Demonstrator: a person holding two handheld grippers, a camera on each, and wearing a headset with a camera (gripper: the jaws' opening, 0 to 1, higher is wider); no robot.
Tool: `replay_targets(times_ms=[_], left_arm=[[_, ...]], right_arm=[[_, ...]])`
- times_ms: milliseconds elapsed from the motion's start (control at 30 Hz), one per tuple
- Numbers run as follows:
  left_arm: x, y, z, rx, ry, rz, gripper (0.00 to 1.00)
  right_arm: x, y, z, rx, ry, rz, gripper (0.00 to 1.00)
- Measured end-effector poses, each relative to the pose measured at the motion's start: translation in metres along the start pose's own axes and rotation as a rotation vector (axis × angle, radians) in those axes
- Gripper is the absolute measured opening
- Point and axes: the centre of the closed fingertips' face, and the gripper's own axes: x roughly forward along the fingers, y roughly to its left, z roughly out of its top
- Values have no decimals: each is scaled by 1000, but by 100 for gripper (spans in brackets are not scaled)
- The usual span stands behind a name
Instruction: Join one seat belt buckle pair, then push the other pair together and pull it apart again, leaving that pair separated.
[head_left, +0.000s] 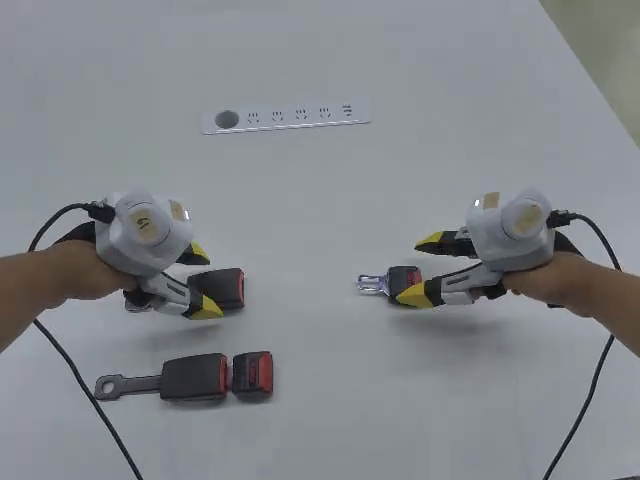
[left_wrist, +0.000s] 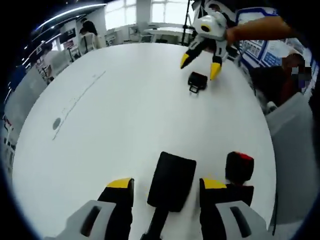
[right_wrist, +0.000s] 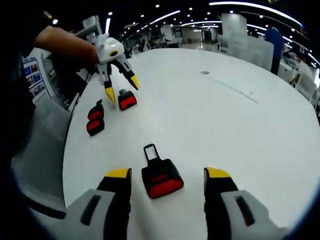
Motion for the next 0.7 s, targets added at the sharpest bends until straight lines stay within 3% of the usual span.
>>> replay_targets(times_ms=[67, 133, 200, 267, 333, 367, 433, 500, 633, 700], left_arm=[[-8, 2, 2, -82, -40, 26, 68], [-16, -4, 2, -134, -96, 25, 74], [-23, -6, -3, -141, -107, 49, 76], [-29, -8, -8, -164, -126, 84, 83], [-36, -11, -5, -227, -174, 99, 89], [-42, -13, -1, -243, -223, 120, 88], [-50, -16, 1, -263, -264, 141, 89], [-61, -20, -3, -288, -281, 164, 90], [-76, -21, -11, -277, -308, 239, 93], [-82, -26, -18, -309, -314, 248, 94]], right_arm=[[0, 1, 2, 32, -23, -52, 67], [-1, 3, 6, 42, -43, -105, 74], [-4, 1, 9, 40, -76, -165, 76], [-7, 10, 15, 51, -107, -187, 77], [-7, 5, 14, 51, -123, -237, 84], [-6, 7, 14, 66, -125, -247, 89], [-6, 12, 15, 88, -132, -261, 95], [-11, 17, 21, 70, -173, -308, 94], [-15, 32, 23, 102, -183, -322, 99], [-20, 38, 25, 120, -203, -339, 99]])
